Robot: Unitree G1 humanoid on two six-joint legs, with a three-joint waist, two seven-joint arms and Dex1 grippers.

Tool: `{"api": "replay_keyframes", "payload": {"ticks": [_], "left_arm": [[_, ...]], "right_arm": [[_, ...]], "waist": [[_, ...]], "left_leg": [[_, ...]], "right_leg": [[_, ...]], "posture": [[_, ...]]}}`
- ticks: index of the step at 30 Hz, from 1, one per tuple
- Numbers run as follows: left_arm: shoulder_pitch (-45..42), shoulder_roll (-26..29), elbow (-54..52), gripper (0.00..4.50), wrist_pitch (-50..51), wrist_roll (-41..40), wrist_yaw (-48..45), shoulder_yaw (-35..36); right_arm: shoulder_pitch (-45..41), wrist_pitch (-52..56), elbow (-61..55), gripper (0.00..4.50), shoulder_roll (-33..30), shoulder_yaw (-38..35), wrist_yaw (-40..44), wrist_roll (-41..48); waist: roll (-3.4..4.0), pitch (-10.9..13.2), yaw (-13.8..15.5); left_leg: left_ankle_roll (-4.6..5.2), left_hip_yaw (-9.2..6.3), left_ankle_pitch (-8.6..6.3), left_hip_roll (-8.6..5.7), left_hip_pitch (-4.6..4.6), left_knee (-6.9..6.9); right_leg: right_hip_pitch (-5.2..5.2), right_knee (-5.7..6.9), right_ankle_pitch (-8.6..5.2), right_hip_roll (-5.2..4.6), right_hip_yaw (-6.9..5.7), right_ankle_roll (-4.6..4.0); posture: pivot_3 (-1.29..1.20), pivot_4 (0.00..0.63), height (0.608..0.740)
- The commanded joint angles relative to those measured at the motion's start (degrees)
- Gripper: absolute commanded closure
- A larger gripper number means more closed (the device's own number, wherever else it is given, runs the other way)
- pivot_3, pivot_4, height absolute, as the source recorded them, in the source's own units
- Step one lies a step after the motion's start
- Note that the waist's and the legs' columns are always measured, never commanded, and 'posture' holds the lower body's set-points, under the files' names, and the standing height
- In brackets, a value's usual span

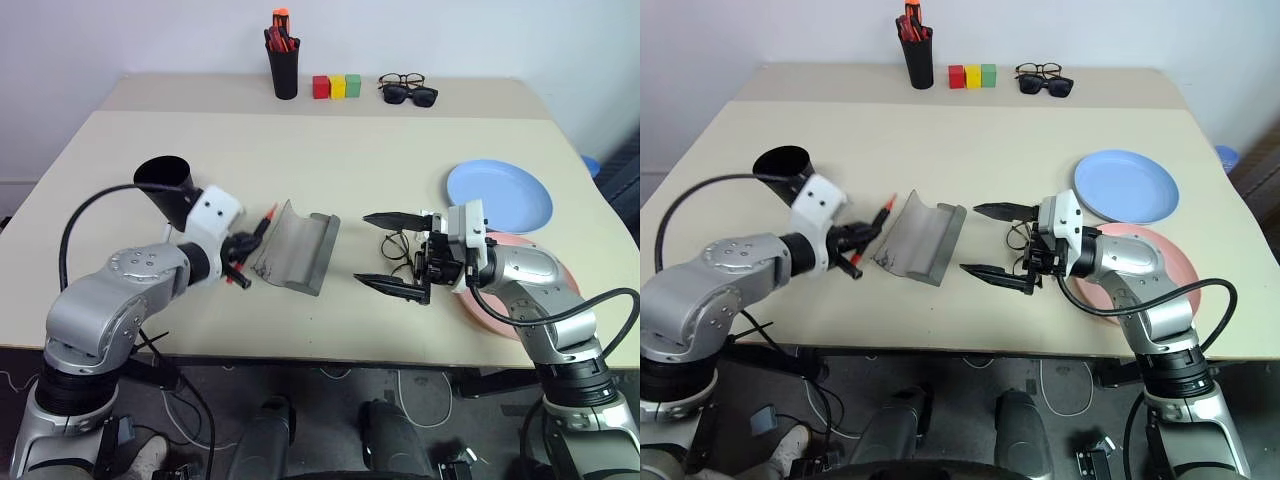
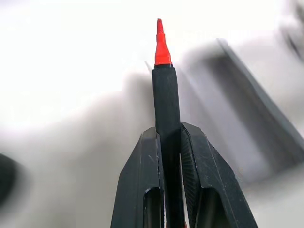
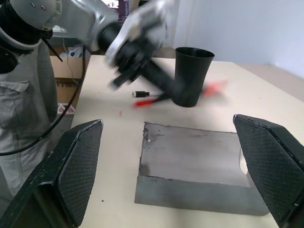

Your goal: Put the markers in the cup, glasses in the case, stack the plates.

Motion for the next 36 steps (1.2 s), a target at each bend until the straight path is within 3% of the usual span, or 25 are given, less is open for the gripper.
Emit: {"api": "replay_keyframes", "payload": {"ticks": [1,6,10,14,32,36], "left_arm": [[-5.02,-3.62,6.14,4.48,-17.23,7.40,6.22,4.94],[-12.05,-6.78,23.10,4.48,-38.65,19.94,16.29,4.18],[-16.95,-7.46,35.98,4.48,-44.95,26.55,25.32,5.03],[-18.12,-7.55,42.07,4.48,-48.81,29.57,29.77,5.33],[-8.91,-12.18,32.63,4.48,-45.51,29.86,25.77,4.63],[-7.71,-12.84,31.81,2.70,-45.25,30.38,25.29,4.28]], "right_arm": [[-1.27,-0.28,-0.43,0.00,0.25,-1.86,-0.82,0.54],[-2.74,-0.57,1.00,0.00,0.52,-1.59,-0.94,0.32],[-3.76,-1.07,2.10,0.00,0.43,-1.40,-0.72,-0.20],[-4.38,-1.02,2.55,0.00,0.36,-1.50,-0.70,-0.22],[-5.19,0.16,3.07,0.00,1.29,-2.30,-1.36,1.57],[-5.59,1.31,3.19,0.00,2.14,-2.80,-2.36,2.71]], "waist": [[-0.04,0.01,0.09],[-0.04,0.01,0.04],[-0.04,0.01,-0.15],[-0.04,0.01,-0.14],[-0.05,0.00,-0.15],[-0.05,0.00,-0.16]], "left_leg": [[0.00,-0.01,0.00,0.00,-0.02,0.01],[0.01,0.01,0.01,-0.03,-0.01,0.01],[0.03,0.01,0.02,-0.03,-0.01,0.01],[0.03,0.01,0.02,-0.05,-0.02,0.01],[0.01,-0.02,0.03,-0.03,-0.01,0.08],[0.01,-0.02,0.03,-0.03,-0.01,0.08]], "right_leg": [[0.00,0.00,0.03,0.00,0.00,0.04],[0.01,-0.01,0.16,0.00,0.00,0.30],[-0.02,0.01,0.21,0.01,0.00,0.39],[-0.01,0.01,0.24,0.01,-0.01,0.47],[0.01,0.10,0.28,0.05,0.00,0.51],[0.00,0.10,0.28,0.05,0.00,0.52]], "posture": [[0.00,0.150,0.740],[0.00,0.150,0.740],[0.00,0.150,0.740],[0.00,0.150,0.740],[0.00,0.150,0.740],[0.00,0.150,0.740]]}}
